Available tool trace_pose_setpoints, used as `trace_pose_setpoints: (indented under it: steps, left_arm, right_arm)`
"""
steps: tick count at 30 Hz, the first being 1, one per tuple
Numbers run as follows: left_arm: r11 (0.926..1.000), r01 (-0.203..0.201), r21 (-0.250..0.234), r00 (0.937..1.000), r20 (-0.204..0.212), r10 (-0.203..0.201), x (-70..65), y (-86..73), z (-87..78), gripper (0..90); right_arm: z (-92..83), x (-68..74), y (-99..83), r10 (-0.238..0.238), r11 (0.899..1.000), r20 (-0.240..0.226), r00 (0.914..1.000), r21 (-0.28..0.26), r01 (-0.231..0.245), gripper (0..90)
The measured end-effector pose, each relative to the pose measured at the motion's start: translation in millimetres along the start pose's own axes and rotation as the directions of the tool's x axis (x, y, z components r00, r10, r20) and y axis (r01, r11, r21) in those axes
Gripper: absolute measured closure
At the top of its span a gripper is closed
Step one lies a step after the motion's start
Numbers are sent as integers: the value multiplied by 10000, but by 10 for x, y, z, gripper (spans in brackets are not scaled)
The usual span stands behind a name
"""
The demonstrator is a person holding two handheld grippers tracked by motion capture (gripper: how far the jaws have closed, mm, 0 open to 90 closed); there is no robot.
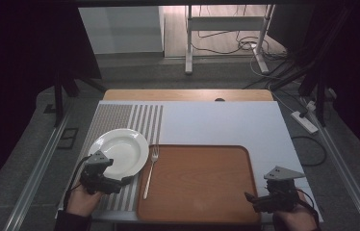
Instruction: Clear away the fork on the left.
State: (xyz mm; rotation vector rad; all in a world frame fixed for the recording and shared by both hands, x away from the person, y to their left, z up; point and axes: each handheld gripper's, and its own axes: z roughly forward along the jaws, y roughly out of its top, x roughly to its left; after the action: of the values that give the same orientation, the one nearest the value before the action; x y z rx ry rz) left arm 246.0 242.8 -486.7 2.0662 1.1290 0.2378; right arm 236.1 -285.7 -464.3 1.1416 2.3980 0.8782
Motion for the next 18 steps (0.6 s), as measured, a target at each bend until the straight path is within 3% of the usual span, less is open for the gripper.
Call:
trace_pose_setpoints:
  steps: [18]
  left_arm:
    - [9992,344,-190,9985,-420,-351,51,-215,-203,0]
  right_arm:
    - [0,0,-6,25,10000,89,10000,-44,-24,0]
